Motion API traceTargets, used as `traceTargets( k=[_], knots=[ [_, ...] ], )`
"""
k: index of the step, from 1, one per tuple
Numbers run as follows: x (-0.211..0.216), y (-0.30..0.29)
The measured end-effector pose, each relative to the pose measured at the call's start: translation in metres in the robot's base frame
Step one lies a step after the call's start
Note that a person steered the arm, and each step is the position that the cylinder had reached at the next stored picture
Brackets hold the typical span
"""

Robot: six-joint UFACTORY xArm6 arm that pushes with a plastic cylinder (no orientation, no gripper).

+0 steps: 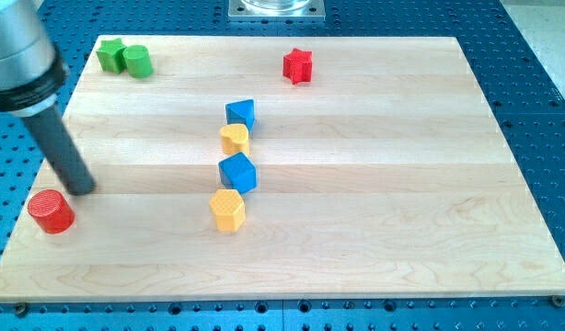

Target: Place the red star below the green circle

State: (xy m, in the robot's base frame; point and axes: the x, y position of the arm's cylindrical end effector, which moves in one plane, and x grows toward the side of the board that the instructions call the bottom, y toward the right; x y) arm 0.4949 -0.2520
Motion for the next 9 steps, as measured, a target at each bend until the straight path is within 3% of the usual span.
traceTargets(
  k=[1, 2, 3, 4, 6, 7, 8, 9],
  knots=[
    [0.025, -0.010],
    [0.041, 0.018],
    [-0.041, 0.054],
    [-0.135, 0.129],
    [-0.178, 0.337],
    [-0.224, 0.340],
    [-0.225, 0.258],
    [-0.173, 0.131]
  ],
)
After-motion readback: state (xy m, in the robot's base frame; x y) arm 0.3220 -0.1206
